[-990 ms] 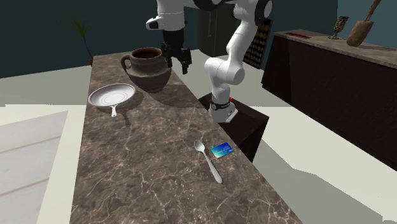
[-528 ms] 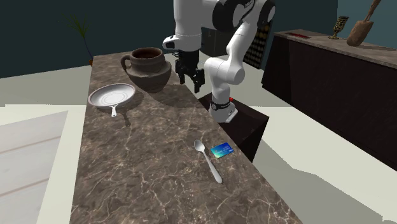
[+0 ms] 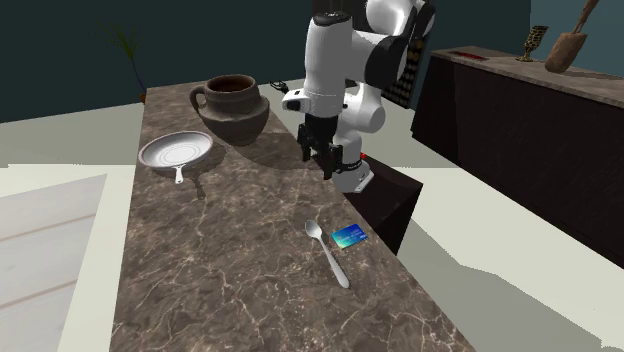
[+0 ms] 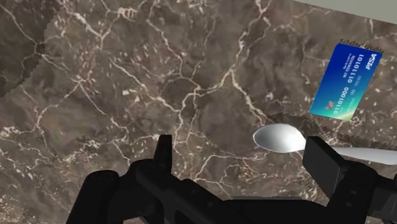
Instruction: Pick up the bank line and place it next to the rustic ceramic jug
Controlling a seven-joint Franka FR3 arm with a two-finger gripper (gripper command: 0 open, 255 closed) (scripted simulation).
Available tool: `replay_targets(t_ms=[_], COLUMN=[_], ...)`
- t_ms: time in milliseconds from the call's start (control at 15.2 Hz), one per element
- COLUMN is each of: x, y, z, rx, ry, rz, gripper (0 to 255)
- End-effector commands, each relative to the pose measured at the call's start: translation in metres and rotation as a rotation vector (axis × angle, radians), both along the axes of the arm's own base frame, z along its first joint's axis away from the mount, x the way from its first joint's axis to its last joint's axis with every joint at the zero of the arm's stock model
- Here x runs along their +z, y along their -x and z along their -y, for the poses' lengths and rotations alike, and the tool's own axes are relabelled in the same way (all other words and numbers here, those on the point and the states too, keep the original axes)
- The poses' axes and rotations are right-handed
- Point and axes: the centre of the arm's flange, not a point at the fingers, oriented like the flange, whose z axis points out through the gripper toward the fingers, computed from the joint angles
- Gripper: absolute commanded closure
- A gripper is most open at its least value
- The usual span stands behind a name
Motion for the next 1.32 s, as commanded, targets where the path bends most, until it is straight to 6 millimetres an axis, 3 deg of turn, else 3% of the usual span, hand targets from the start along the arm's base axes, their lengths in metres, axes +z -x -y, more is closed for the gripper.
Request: replay_targets(t_ms=[0,660,1254], x=[-0.015,-0.091,-0.132], y=[-0.006,-0.032,-0.039], z=[-0.024,-0.130,-0.130], rx=[-0.033,-0.183,-0.187], ry=[-0.001,0.008,0.009], rz=[0.016,0.087,0.089], gripper=[0,0,0])
